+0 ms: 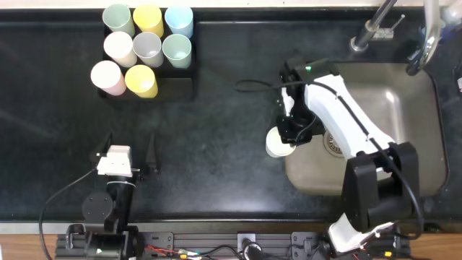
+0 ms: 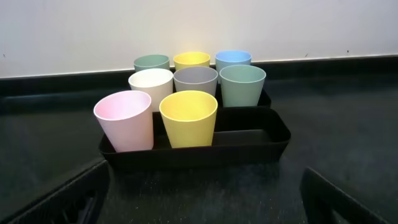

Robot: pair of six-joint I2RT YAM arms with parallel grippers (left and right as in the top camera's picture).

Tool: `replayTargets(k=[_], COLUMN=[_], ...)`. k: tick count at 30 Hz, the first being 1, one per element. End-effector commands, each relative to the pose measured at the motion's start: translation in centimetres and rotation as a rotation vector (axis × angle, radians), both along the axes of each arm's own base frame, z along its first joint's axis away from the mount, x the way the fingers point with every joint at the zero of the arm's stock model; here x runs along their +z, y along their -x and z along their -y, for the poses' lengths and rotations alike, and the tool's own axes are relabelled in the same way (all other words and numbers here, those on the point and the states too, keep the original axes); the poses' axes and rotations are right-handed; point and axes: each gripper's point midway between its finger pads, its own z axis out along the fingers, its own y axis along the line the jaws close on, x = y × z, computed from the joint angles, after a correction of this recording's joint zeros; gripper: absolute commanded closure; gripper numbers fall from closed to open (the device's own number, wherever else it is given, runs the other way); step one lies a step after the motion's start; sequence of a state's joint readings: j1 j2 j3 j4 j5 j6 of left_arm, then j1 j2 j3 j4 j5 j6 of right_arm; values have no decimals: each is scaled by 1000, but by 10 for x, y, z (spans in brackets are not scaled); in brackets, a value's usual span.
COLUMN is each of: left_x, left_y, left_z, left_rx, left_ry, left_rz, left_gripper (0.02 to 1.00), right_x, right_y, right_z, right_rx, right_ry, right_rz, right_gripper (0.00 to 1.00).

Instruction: Store Cups

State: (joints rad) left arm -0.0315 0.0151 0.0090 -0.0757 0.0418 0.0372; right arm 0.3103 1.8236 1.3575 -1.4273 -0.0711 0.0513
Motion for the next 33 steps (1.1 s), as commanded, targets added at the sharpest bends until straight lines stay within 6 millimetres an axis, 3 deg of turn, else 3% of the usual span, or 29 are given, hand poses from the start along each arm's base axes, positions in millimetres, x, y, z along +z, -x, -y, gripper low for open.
replayTargets(k=[1,6,12,17,20,25,33], left_x=[0,0,0,0,0,0,0], left_y=[0,0,0,0,0,0,0], left_z=[1,1,1,1,1,1,1], left_rx=[-8,-8,-8,-8,-8,-8,-8], left_ry=[-14,-14,-14,-14,-14,-14,-14], left_rz=[5,5,4,4,4,5,4], left_gripper=[18,18,18,18,18,18,20], right_x=[-1,22,95,165,188,189,147], right_y=[-2,-18,-65,-97,-109,-126,-129], right_z=[1,-5,-24,-66,-99,-157,-226], right_rx=[-6,-7,5,81,123,202,256], right_ry=[18,-20,-94,-245,-343,-472,-512], right_rz=[19,124,341,547,599,600,537], right_gripper=[956,958,956,958,961,961,961])
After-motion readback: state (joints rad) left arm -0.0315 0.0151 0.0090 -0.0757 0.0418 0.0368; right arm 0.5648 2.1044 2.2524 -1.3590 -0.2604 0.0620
